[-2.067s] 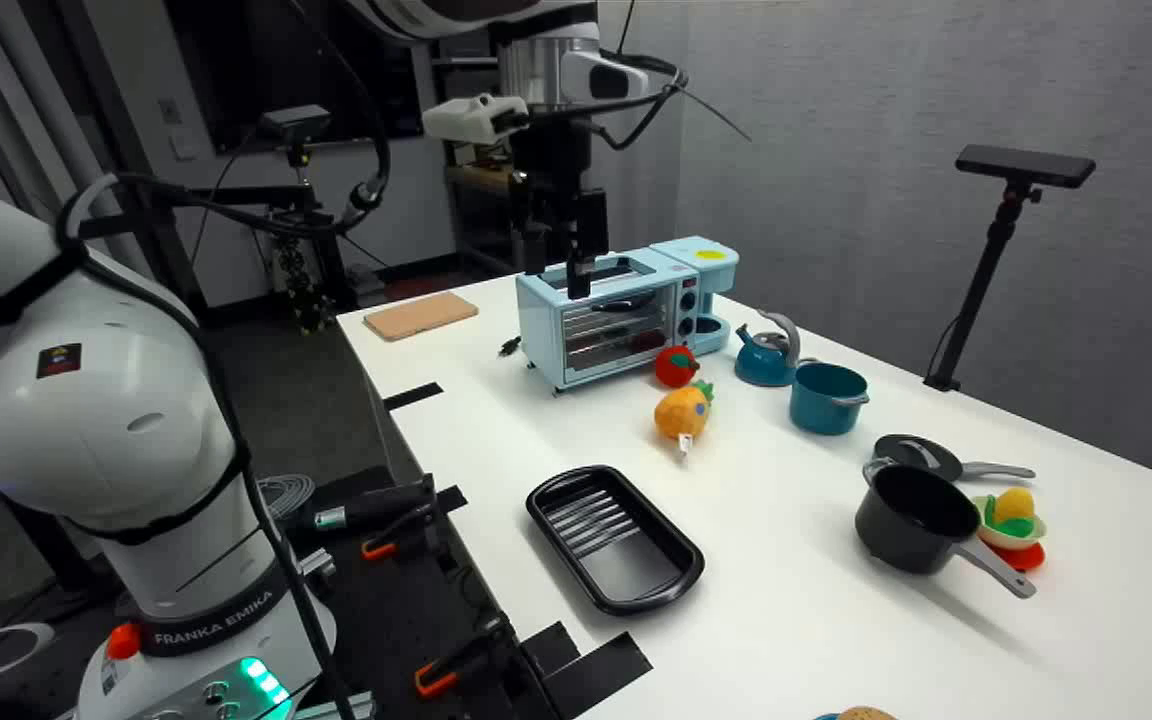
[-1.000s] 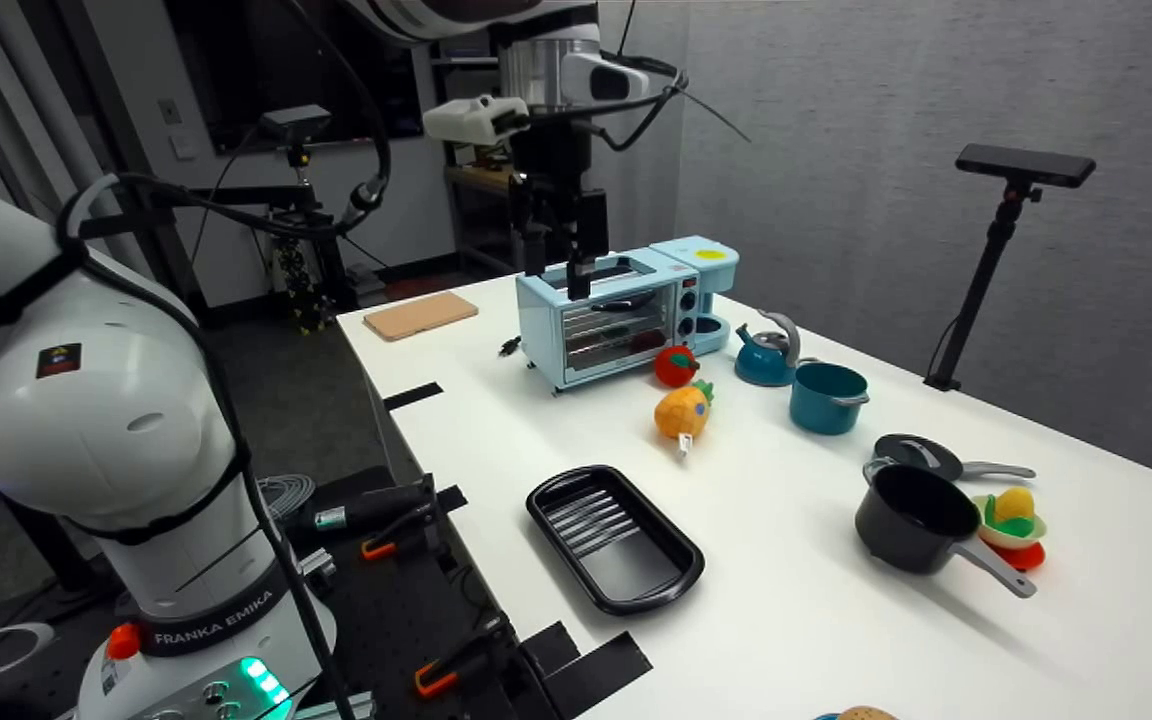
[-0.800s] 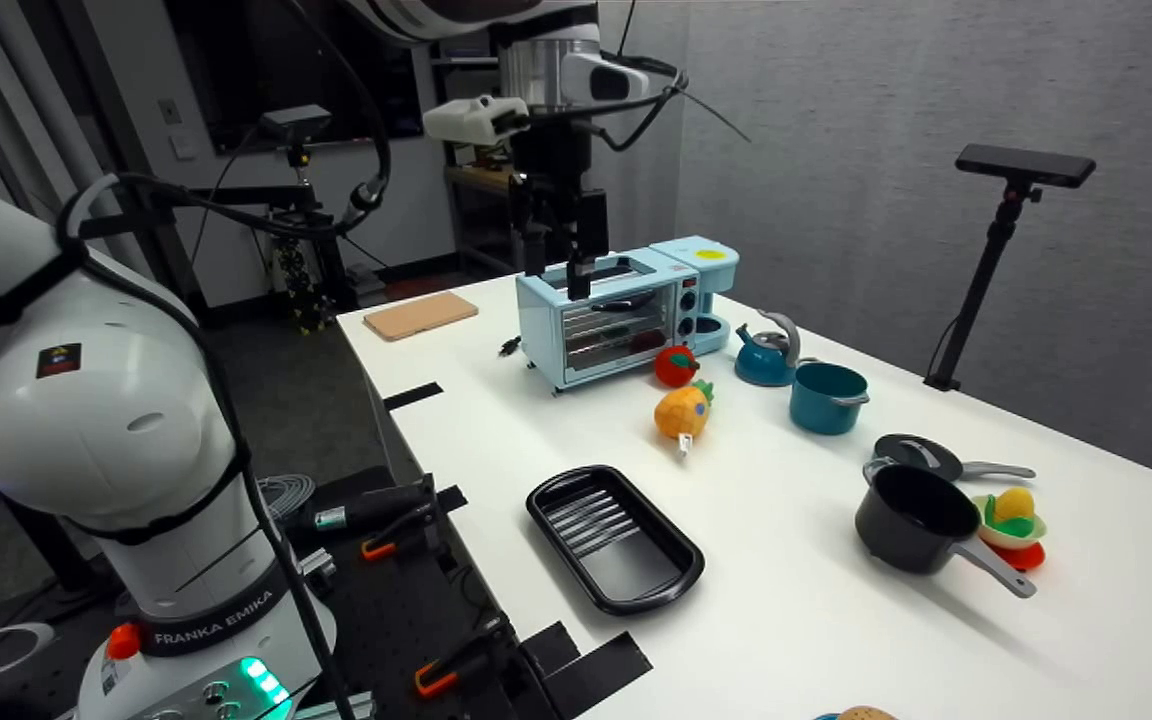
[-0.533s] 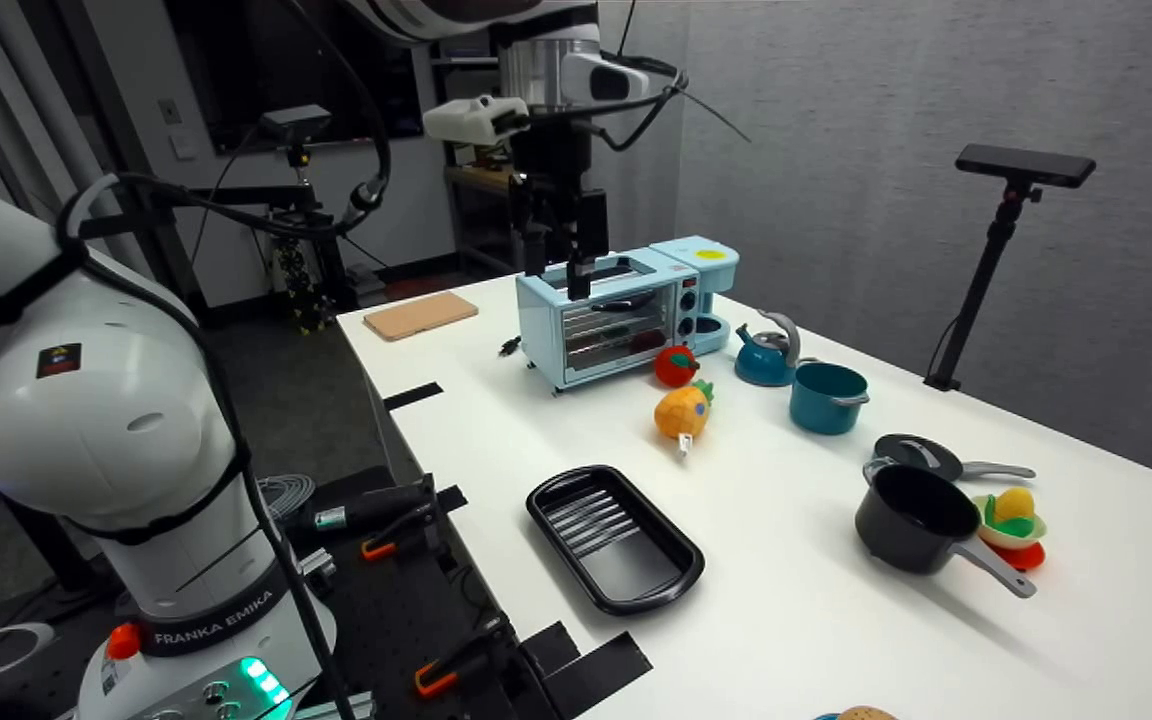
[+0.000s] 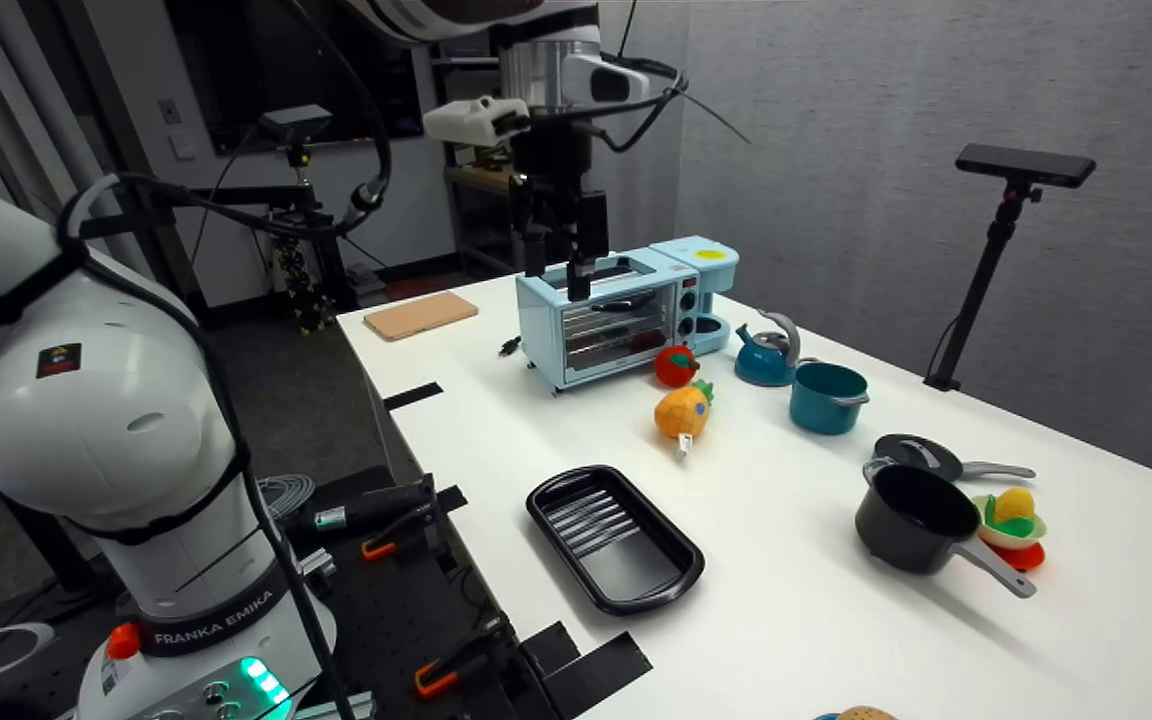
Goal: Move the pineapple plushie to the right
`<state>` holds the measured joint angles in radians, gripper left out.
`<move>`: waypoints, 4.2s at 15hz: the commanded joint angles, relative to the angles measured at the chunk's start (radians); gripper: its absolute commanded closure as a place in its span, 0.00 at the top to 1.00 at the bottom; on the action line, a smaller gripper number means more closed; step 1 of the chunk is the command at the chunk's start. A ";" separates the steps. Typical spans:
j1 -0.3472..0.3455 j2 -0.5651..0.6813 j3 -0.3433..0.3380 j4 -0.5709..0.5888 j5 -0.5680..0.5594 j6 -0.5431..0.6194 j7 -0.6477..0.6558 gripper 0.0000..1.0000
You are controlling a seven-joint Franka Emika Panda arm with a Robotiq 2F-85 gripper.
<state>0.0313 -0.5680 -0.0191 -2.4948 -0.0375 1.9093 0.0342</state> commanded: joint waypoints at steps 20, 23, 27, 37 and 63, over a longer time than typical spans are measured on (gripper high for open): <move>-0.051 0.409 0.027 0.086 -0.103 0.463 0.035 1.00; -0.044 0.540 0.024 0.152 -0.127 0.517 0.038 1.00; -0.025 0.704 0.020 0.268 -0.127 0.553 0.018 1.00; 0.000 0.809 0.034 0.343 -0.085 0.543 0.004 1.00; 0.210 1.234 -0.018 0.650 -0.183 0.777 0.119 1.00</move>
<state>0.1818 0.5762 0.0036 -1.9404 -0.1935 2.7048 0.0964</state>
